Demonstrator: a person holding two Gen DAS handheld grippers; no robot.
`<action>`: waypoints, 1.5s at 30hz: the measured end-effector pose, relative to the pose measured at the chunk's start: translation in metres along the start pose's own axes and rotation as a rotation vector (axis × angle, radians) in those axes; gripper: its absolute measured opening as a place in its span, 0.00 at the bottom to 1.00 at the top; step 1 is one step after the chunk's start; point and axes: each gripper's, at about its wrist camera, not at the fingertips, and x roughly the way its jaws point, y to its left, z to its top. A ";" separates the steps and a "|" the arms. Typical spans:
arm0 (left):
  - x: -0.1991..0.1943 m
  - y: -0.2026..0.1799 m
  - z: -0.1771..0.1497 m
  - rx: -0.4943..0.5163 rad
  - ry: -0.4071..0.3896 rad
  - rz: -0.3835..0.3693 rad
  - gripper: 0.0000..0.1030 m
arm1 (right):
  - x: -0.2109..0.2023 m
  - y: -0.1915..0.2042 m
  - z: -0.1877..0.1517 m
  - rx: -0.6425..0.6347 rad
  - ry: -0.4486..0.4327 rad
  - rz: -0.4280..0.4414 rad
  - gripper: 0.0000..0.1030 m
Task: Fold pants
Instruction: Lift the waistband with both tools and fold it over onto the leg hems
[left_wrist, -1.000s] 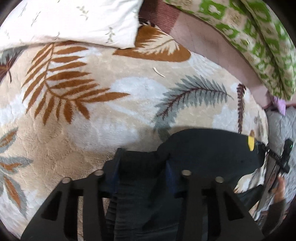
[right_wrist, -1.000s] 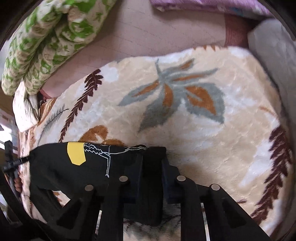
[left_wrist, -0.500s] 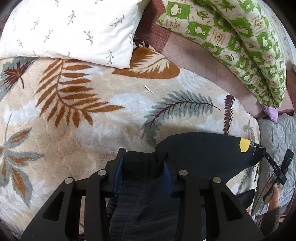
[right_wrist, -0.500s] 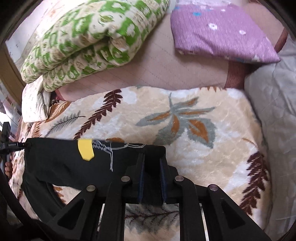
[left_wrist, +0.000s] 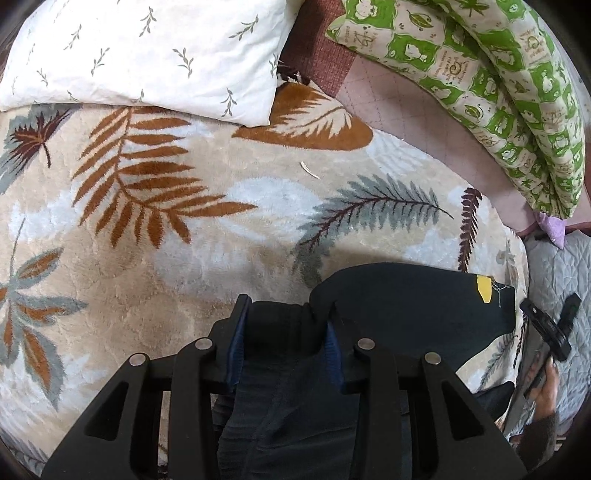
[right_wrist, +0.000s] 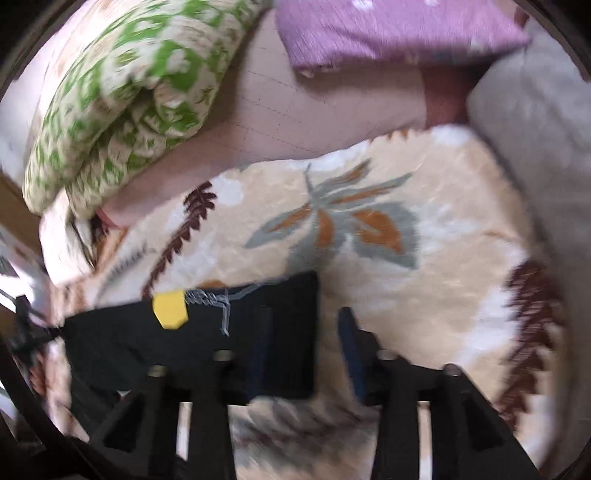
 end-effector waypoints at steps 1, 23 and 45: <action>0.001 0.001 0.000 0.002 0.004 -0.002 0.33 | 0.009 0.000 0.003 0.007 0.003 -0.015 0.42; -0.021 -0.006 -0.015 -0.034 -0.091 0.029 0.33 | -0.039 0.068 -0.010 -0.380 -0.074 -0.077 0.12; -0.071 0.002 -0.097 -0.048 -0.192 -0.019 0.33 | -0.102 0.067 -0.107 -0.475 -0.109 -0.127 0.12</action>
